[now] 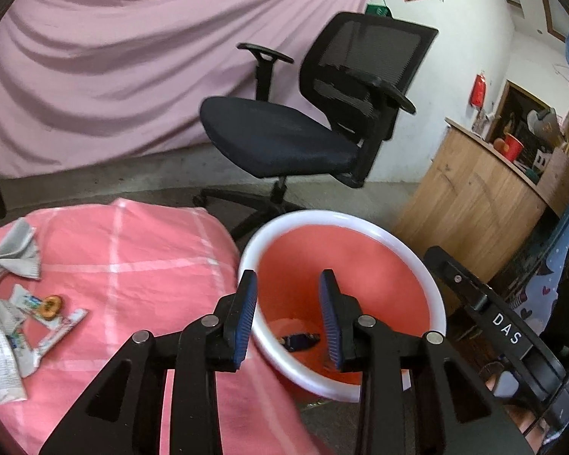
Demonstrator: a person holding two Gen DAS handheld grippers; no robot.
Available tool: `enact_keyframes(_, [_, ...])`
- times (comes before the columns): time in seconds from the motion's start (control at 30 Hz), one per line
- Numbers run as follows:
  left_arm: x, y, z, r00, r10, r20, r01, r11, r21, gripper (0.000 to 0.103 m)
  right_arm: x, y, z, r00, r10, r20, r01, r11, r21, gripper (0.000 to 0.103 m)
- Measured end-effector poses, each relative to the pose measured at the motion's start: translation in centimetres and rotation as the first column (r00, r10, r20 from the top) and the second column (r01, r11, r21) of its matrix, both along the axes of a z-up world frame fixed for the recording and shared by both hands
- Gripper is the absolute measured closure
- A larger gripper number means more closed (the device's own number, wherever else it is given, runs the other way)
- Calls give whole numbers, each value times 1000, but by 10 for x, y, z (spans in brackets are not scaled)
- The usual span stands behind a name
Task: Collect trash
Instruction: 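Carry the pouch and battery to the bucket and release both, then move both tools back over the table toward the remaining trash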
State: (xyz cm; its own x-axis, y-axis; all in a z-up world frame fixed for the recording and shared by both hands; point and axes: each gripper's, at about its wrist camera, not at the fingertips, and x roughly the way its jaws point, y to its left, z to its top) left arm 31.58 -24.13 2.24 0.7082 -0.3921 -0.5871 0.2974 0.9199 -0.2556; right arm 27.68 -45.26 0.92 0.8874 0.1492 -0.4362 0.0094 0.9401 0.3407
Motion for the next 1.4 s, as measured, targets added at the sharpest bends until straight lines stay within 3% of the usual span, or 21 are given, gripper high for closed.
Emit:
enact_keyframes(0.23, [-22, 42, 18, 992, 99, 80, -100, 995, 6, 59, 0, 17, 10, 999, 25, 38, -24, 999, -25, 71])
enact_keyframes(0.33, [-33, 62, 27, 981, 153, 117, -155, 988, 10, 53, 0, 29, 15, 997, 43, 63, -41, 998, -38, 53])
enact_keyframes(0.43, [-43, 85, 34, 965, 216, 147, -219, 976, 6, 48, -3, 46, 22, 991, 79, 105, -73, 995, -62, 48])
enact_keyframes(0.47, [-45, 90, 35, 962, 226, 151, -230, 973, 6, 45, -4, 50, 24, 990, 85, 115, -78, 995, -68, 40])
enact_keyframes(0.57, [-60, 114, 40, 940, 285, 189, -291, 957, 1, 33, -10, 63, 30, 980, 106, 171, -95, 993, -74, 23])
enact_keyframes(0.63, [-69, 126, 42, 924, 317, 212, -323, 946, -7, 13, -16, 71, 34, 970, 123, 210, -109, 991, -75, 18])
enact_keyframes(0.73, [-88, 149, 45, 889, 372, 266, -376, 926, -37, 8, -22, 83, 38, 956, 123, 265, -106, 991, -79, 0])
enact_keyframes(0.83, [-104, 167, 48, 863, 404, 302, -413, 910, -36, 2, -27, 96, 43, 940, 153, 305, -131, 987, -91, 0])
enact_keyframes(1.13, [-140, 210, 43, 783, 493, 380, -541, 841, 22, 2, -45, 143, 48, 875, 272, 400, -224, 961, -163, 0])
enact_keyframes(1.4, [-156, 236, 22, 758, 532, 376, -587, 808, 41, 2, -59, 187, 40, 819, 381, 430, -289, 920, -265, 0])
